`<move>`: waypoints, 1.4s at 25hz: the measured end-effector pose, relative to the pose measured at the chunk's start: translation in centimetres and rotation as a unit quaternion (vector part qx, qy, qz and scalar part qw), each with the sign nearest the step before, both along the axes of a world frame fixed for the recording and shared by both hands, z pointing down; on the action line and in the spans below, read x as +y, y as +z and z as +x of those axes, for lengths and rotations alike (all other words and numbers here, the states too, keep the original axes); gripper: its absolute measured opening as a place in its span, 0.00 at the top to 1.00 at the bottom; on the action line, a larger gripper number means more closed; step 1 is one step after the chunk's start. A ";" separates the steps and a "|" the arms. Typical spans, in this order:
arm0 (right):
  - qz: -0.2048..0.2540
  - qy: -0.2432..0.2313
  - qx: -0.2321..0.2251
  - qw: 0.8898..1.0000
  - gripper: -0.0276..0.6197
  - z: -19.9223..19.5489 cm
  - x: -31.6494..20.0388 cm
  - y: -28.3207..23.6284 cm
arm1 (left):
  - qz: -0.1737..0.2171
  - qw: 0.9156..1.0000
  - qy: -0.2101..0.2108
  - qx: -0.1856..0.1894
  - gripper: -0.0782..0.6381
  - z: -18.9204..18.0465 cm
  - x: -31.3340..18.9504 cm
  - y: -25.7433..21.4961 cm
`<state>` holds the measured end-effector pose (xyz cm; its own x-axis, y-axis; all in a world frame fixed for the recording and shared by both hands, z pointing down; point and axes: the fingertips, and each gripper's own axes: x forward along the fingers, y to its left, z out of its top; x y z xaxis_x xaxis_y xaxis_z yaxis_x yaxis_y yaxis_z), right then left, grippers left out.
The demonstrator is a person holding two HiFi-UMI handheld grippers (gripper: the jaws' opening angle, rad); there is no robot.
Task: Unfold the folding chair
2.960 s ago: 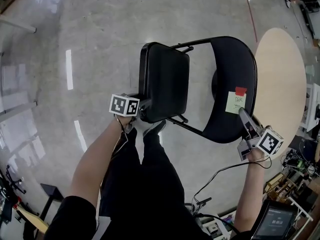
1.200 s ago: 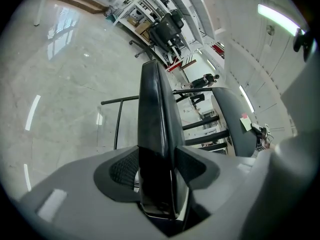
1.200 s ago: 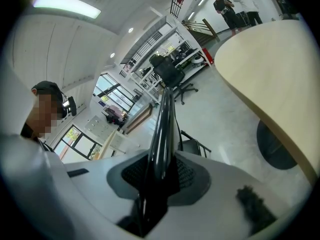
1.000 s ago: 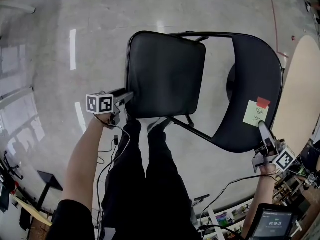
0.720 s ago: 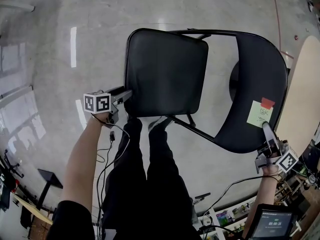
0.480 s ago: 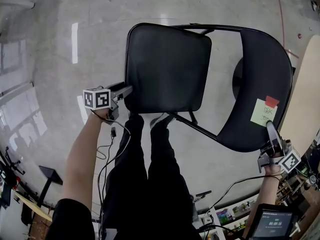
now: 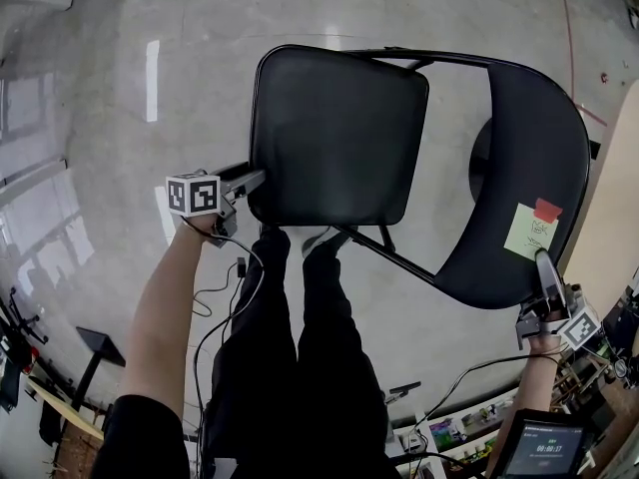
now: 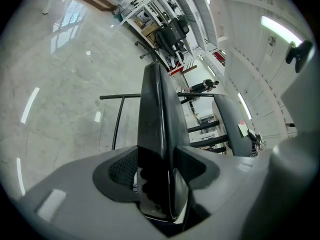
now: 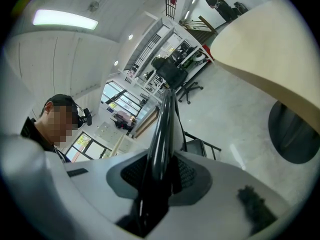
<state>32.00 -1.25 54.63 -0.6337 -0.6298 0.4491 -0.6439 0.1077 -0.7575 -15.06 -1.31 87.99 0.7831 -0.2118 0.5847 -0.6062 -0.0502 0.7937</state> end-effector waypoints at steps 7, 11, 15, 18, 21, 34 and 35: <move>0.007 0.005 0.009 1.000 0.81 0.1 -0.2 0.1 | -0.005 1.000 -0.006 0.006 0.56 -0.3 0.1 0.7; 0.014 -0.010 -0.006 1.000 0.80 -1.1 -0.4 -0.3 | -0.008 1.000 -0.020 0.014 0.56 -0.1 0.1 0.8; 0.012 -0.045 0.012 0.999 0.77 -2.7 -0.4 -0.6 | -0.022 0.999 -0.036 -0.008 0.56 -0.4 0.7 1.8; 0.007 -0.061 0.039 0.997 0.77 -4.2 -0.7 -0.4 | -0.034 0.998 -0.032 -0.030 0.58 -0.8 1.5 2.9; 0.002 -0.054 0.040 0.998 0.77 -4.9 -0.8 -0.3 | -0.031 0.997 -0.047 -0.047 0.60 -1.1 1.6 3.6; -0.004 -0.033 0.032 0.999 0.77 -8.5 -1.0 6.0 | -0.057 0.979 -0.027 -0.191 0.49 -7.1 1.5 8.8; -0.006 -0.032 0.032 0.999 0.77 -8.6 -1.1 6.1 | -0.053 0.975 -0.005 -0.214 0.51 -7.3 1.2 8.3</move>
